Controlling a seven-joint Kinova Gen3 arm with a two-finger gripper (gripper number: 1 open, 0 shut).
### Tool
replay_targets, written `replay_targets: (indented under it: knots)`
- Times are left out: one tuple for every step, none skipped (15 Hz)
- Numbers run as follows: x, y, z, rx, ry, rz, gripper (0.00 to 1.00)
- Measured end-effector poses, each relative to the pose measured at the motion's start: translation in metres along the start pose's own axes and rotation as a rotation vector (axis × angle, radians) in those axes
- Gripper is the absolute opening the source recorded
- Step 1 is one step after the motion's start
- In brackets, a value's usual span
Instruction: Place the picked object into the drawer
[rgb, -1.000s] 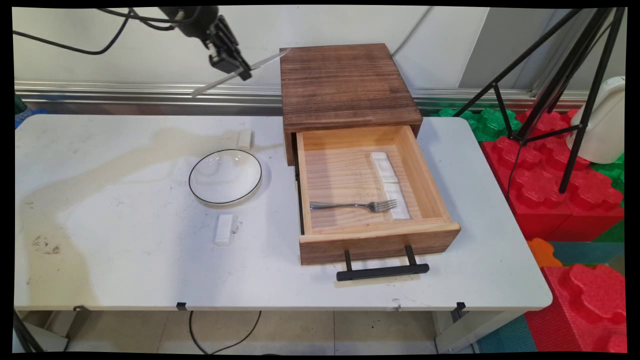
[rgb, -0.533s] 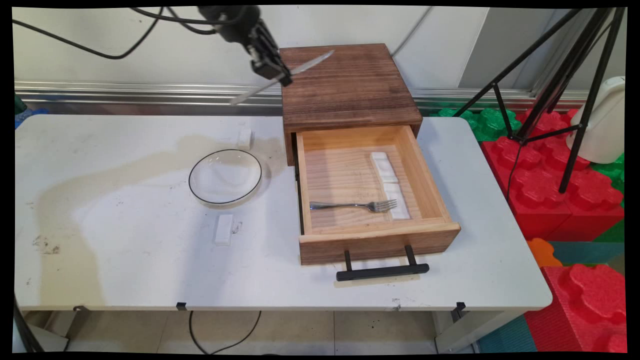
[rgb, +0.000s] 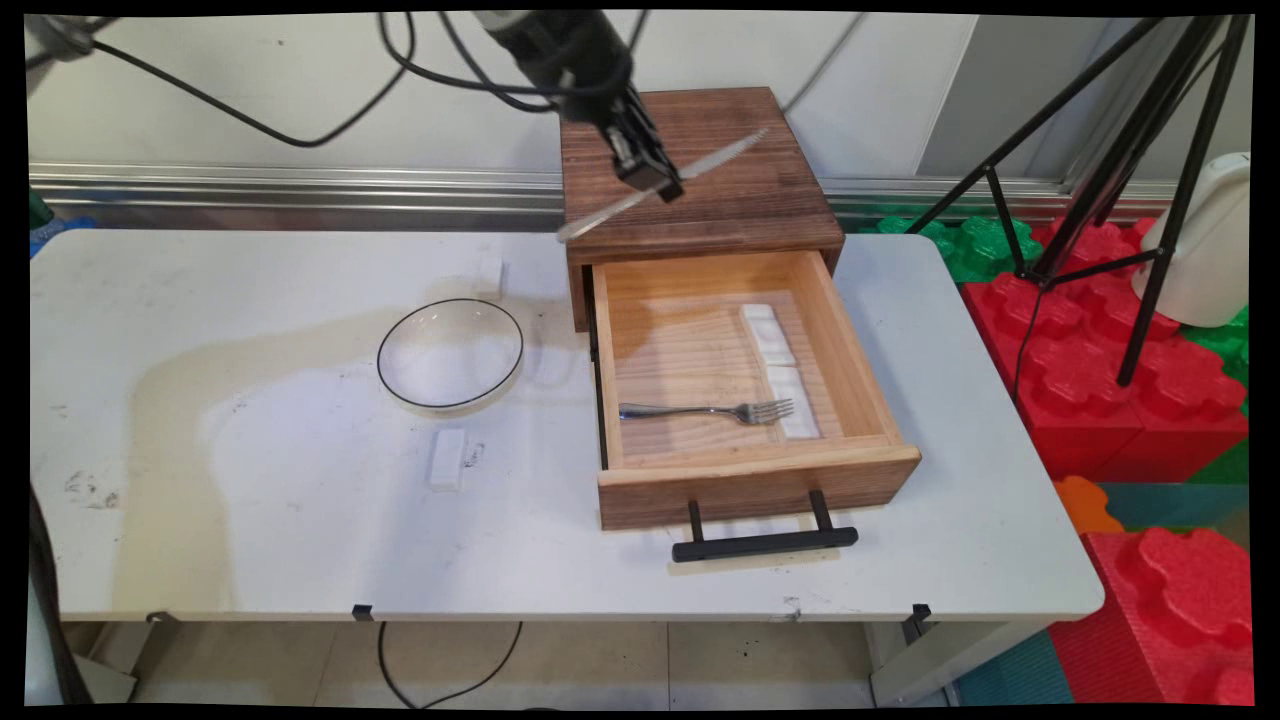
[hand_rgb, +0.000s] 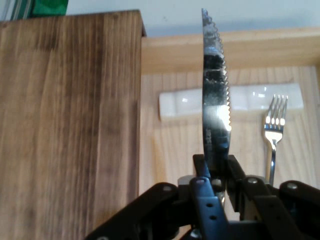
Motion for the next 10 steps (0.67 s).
replay_targets:
  knots:
    - [0.004, 0.001, 0.009, -0.004, 0.002, 0.001, 0.00]
    - [0.007, 0.002, 0.015, -0.006, 0.004, 0.002, 0.00]
    - [0.010, 0.003, 0.024, -0.009, 0.006, 0.002, 0.00]
    - [0.013, 0.005, 0.035, -0.014, 0.007, 0.004, 0.00]
    - [0.016, 0.006, 0.046, -0.018, 0.009, 0.006, 0.00]
    - [0.018, 0.007, 0.054, -0.021, 0.010, 0.007, 0.00]
    - [0.019, 0.007, 0.060, -0.022, 0.010, 0.008, 0.00]
    - [0.020, 0.008, 0.069, -0.024, 0.010, 0.009, 0.00]
    - [0.021, 0.008, 0.074, -0.025, 0.010, 0.010, 0.00]
    - [0.022, 0.008, 0.082, -0.027, 0.010, 0.013, 0.00]
